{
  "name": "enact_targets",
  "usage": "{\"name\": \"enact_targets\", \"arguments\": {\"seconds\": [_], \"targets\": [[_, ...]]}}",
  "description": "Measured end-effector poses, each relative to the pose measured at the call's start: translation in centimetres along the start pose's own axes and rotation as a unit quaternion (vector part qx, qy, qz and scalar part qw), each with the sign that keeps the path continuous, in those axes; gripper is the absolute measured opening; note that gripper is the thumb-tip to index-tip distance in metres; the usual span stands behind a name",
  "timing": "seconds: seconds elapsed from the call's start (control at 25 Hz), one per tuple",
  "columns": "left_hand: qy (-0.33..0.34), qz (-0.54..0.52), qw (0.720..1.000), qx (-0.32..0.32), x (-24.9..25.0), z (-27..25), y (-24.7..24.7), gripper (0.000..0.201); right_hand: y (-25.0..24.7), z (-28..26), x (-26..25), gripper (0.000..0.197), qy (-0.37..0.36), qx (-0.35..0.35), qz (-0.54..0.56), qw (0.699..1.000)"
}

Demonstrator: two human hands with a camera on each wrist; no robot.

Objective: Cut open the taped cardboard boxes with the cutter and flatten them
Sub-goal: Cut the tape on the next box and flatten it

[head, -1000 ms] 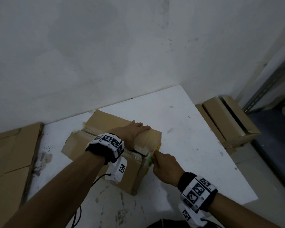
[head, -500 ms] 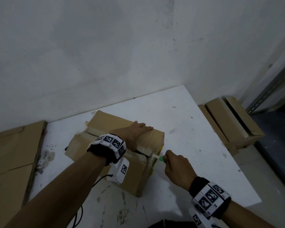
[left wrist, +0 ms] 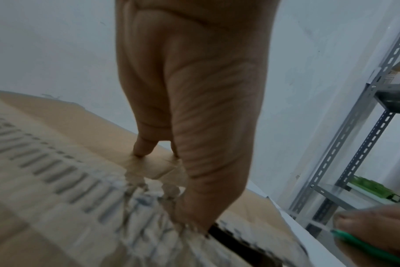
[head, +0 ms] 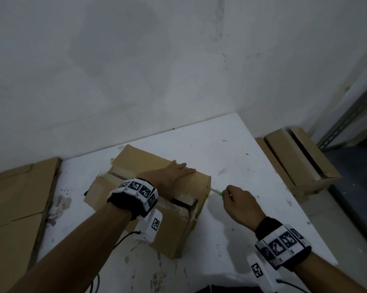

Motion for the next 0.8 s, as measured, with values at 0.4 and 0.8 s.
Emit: {"name": "enact_targets", "arguments": {"seconds": [0.4,0.8], "targets": [[0.033,-0.155,0.979,0.131,1.2,-2.7,1.3,0.086,-0.3,2.3,-6.0,0.041,-0.085,-0.064,0.026,0.994],[-0.391,-0.264,0.825,0.312,-5.0,-10.7,8.9,0.124,4.3,4.7,-11.6,0.053,-0.072,-0.126,-0.05,0.988]]}}
Point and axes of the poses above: each hand's wrist, its own z-axis towards the middle knuckle, its own y-axis out of the palm, x = y × z, the point moved 3 cm from there along z, towards the middle knuckle, and after that the axes turned 14 degrees about y, right-handed, at the moved point
